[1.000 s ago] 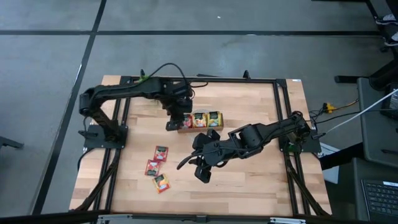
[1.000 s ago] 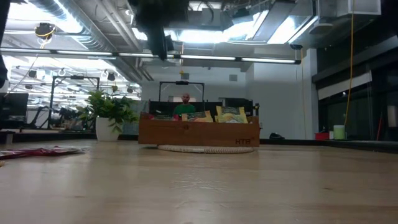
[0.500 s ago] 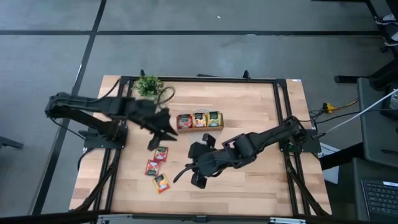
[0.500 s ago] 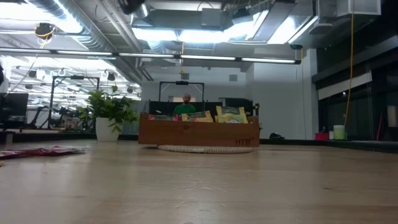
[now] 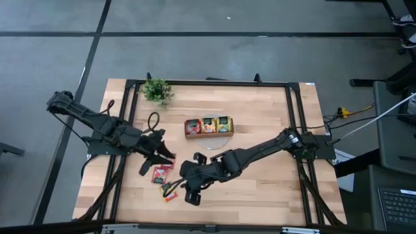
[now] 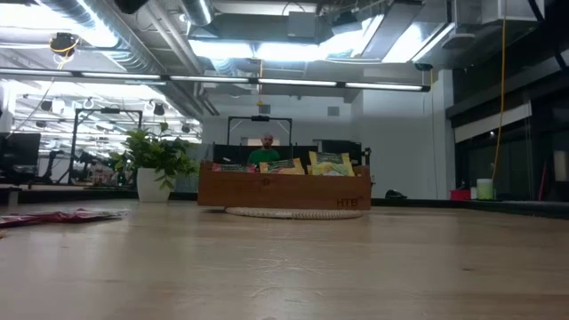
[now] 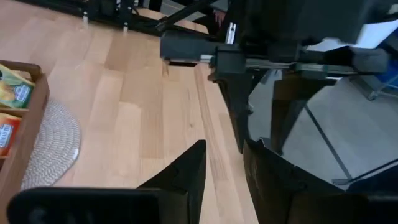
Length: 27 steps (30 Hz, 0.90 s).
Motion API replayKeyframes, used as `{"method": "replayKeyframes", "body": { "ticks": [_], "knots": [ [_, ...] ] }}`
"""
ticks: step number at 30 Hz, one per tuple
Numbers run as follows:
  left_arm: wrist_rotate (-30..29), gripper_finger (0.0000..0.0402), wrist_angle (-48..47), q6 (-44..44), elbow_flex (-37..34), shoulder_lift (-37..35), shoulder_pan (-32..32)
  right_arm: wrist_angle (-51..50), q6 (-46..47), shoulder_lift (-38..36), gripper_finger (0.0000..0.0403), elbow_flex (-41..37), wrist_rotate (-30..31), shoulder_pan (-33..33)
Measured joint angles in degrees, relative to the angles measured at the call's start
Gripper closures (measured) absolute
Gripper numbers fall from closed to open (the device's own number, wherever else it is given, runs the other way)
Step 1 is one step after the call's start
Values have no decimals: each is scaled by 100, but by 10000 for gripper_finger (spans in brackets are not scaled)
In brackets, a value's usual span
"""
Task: Pick & Place Tea
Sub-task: Put the red tea bag into the left section of the wooden organizer
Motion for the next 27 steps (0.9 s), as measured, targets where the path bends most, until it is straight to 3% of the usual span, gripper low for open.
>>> {"method": "replayKeyframes", "body": {
  "ticks": [7, 14, 23, 27],
  "knots": [
    [-648, 300, -38, -179, -348, -251, -547, 63, 5, 229, 256, 0, -51, -33],
    [-1385, 302, -103, -888, -1045, -523, -1067, 101, 193, 312, 256, 2, -51, -160],
    [-951, 303, -2162, -2366, -1206, -364, -1091, 128, 197, 322, 256, 2, -56, -226],
    [-619, 303, -2494, -2532, -1206, -96, -1109, 191, 197, 322, 256, 2, -55, -246]
  ]
}}
